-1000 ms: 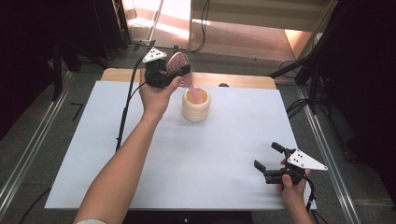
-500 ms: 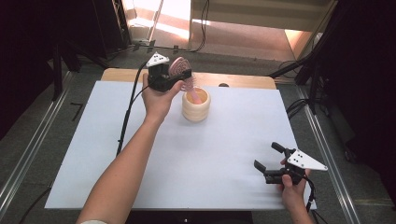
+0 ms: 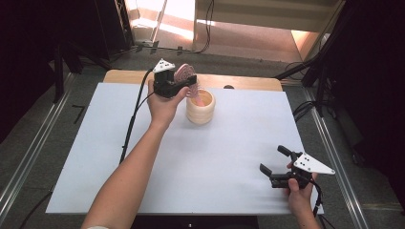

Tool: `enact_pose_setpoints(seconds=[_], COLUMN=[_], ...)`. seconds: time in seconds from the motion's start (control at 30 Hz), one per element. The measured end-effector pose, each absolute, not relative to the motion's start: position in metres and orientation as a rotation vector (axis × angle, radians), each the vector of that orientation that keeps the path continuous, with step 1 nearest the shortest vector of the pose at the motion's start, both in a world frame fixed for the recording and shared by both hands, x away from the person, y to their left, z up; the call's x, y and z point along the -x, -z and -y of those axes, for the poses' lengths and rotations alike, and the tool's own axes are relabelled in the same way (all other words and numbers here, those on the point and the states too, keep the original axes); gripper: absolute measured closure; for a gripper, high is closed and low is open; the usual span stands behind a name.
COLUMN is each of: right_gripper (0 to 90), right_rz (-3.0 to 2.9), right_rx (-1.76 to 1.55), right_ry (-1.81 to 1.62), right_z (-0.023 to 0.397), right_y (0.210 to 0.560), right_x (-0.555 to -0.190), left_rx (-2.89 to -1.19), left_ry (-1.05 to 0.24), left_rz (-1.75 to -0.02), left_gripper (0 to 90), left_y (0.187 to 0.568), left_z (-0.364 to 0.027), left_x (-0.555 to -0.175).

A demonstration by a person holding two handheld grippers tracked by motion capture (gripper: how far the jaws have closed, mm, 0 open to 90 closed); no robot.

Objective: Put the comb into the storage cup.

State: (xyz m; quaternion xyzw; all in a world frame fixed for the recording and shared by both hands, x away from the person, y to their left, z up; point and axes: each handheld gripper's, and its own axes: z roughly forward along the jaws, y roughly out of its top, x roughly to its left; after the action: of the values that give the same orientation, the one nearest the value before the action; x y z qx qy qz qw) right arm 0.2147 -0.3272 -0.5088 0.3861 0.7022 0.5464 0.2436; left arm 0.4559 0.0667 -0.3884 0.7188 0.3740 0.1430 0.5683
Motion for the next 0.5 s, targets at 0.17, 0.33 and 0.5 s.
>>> enact_pose_setpoints(seconds=[0.17,0.33,0.5], right_gripper=[0.0,0.0,0.0], right_rz=[-1.918,-1.917,-1.918], right_rx=[-1.055,-1.056,-1.053], right_ry=[-1.491,-1.493,-1.492], right_z=[0.327,0.328,0.327], right_y=[0.509,0.509,0.509], right_x=[-0.215,-0.215,-0.215], left_rx=[-1.689,-1.694,-1.691], left_ry=[-0.332,-0.331,-0.315], left_rz=[-0.886,-0.89,-0.901], left_gripper=[63.9,64.0,63.9], left_y=[0.394,0.399,0.404], left_z=[-0.063,-0.061,-0.061], left_x=[-0.457,-0.458,-0.459])
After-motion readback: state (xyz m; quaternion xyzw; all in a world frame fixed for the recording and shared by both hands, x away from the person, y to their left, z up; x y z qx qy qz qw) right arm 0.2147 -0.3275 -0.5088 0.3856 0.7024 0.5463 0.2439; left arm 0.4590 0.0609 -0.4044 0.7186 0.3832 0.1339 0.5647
